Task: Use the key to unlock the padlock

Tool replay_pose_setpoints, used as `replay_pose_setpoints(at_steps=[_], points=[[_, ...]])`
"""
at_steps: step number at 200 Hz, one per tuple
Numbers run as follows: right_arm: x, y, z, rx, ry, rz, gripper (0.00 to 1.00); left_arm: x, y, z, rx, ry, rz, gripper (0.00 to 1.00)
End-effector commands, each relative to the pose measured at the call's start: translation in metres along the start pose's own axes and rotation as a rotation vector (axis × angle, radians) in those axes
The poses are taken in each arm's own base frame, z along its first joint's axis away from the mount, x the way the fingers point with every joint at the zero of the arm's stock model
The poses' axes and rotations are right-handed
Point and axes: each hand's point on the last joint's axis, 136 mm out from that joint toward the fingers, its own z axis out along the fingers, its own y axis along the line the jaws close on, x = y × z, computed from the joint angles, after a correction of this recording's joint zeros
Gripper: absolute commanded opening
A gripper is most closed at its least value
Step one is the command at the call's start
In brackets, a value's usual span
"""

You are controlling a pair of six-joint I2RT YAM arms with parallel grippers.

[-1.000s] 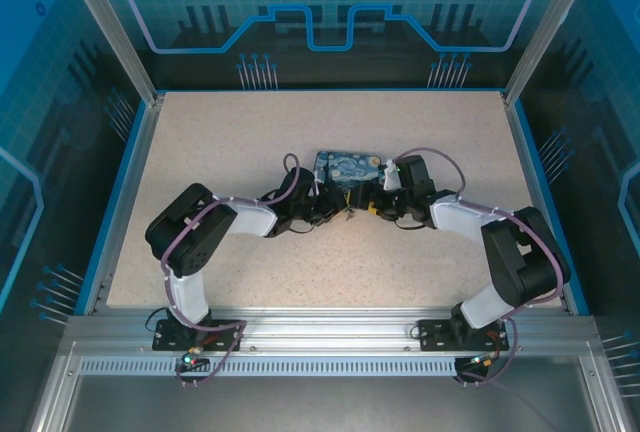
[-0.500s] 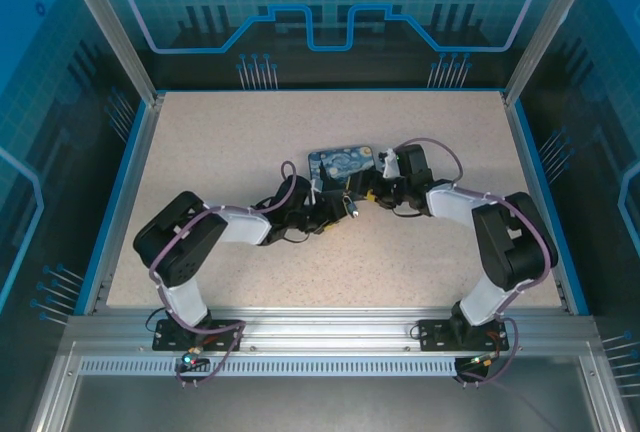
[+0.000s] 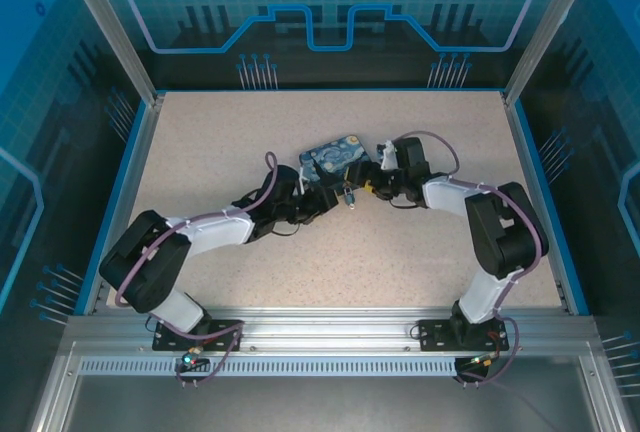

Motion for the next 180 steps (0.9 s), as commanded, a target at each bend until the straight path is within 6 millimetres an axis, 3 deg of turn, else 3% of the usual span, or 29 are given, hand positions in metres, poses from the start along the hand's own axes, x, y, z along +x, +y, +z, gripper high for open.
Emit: replay_pose_setpoints(at_steps=[1,74,180], points=[[0.009,-0.007,-0.015,0.035,-0.013,-0.044,0.74,-0.021,-0.009,-0.013,-0.018,-0.052,0.049,0.55],[0.029,-0.047,0.0,0.162,0.045,-0.095,0.6,-0.053,-0.013,-0.028,-0.018,-0.123,0.062,0.62],[0.044,-0.045,0.03,0.178,0.1,-0.183,0.5,-0.055,-0.006,-0.033,-0.01,-0.14,0.028,0.63]])
